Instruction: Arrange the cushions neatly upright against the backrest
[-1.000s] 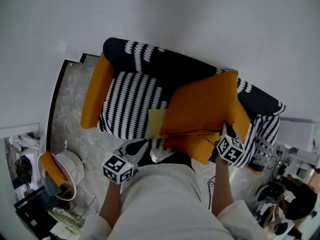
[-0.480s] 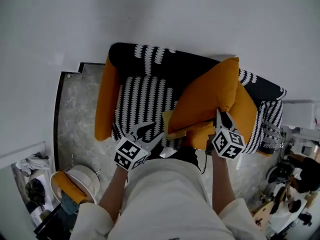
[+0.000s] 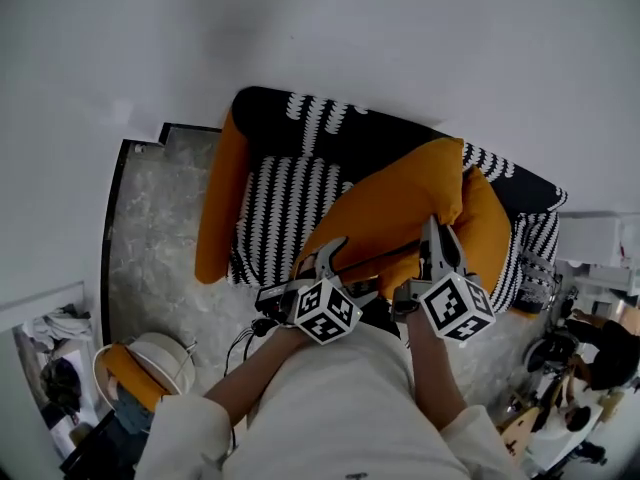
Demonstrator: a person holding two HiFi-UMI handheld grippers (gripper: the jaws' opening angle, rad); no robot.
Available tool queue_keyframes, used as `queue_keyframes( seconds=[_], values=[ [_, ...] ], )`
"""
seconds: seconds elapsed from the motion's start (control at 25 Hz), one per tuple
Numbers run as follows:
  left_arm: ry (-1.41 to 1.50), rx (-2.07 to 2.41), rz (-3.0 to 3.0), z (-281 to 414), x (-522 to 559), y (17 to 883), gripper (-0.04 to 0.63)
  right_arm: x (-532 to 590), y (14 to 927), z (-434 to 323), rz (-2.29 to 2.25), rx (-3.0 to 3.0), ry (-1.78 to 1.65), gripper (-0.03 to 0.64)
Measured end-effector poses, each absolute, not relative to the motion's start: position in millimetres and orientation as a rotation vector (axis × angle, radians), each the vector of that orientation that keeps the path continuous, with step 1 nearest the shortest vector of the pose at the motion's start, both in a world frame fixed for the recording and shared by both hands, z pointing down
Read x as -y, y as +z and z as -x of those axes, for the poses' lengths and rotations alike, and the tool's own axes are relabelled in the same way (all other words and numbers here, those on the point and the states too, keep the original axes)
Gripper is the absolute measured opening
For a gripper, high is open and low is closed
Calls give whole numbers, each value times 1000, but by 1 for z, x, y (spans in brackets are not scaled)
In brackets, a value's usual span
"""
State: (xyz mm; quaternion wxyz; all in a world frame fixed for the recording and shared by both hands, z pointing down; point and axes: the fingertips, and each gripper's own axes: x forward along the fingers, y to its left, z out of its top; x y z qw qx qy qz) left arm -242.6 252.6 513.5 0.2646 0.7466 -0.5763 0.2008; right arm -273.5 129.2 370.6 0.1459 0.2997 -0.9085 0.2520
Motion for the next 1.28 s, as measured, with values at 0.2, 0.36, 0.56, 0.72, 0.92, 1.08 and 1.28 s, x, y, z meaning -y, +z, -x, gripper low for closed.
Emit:
queue_keyframes(
  seconds=[0.2, 0.36, 0.56, 0.72, 0.92, 1.08, 1.28],
  values=[
    [640, 1681, -1906, 256, -267, 530, 526, -182, 350, 285, -696, 2641, 838, 40],
    [581, 1729, -1794, 278, -285, 538, 522, -213, 340, 295, -560, 2661, 862, 40],
    [493, 1746, -1774, 282, -298, 534, 314, -230, 334, 306, -405, 2698, 798, 40],
    [477, 1792, -1715, 293, -309, 533, 241, -242, 333, 313, -282, 2699, 756, 38],
    [529, 1877, -1624, 322, -334, 537, 195, -258, 343, 331, -115, 2724, 656, 40],
    [565, 1899, -1570, 336, -348, 541, 186, -262, 351, 345, -14, 2724, 590, 40],
    [534, 1953, -1485, 365, -358, 547, 187, -276, 355, 374, 106, 2734, 506, 40]
  ],
)
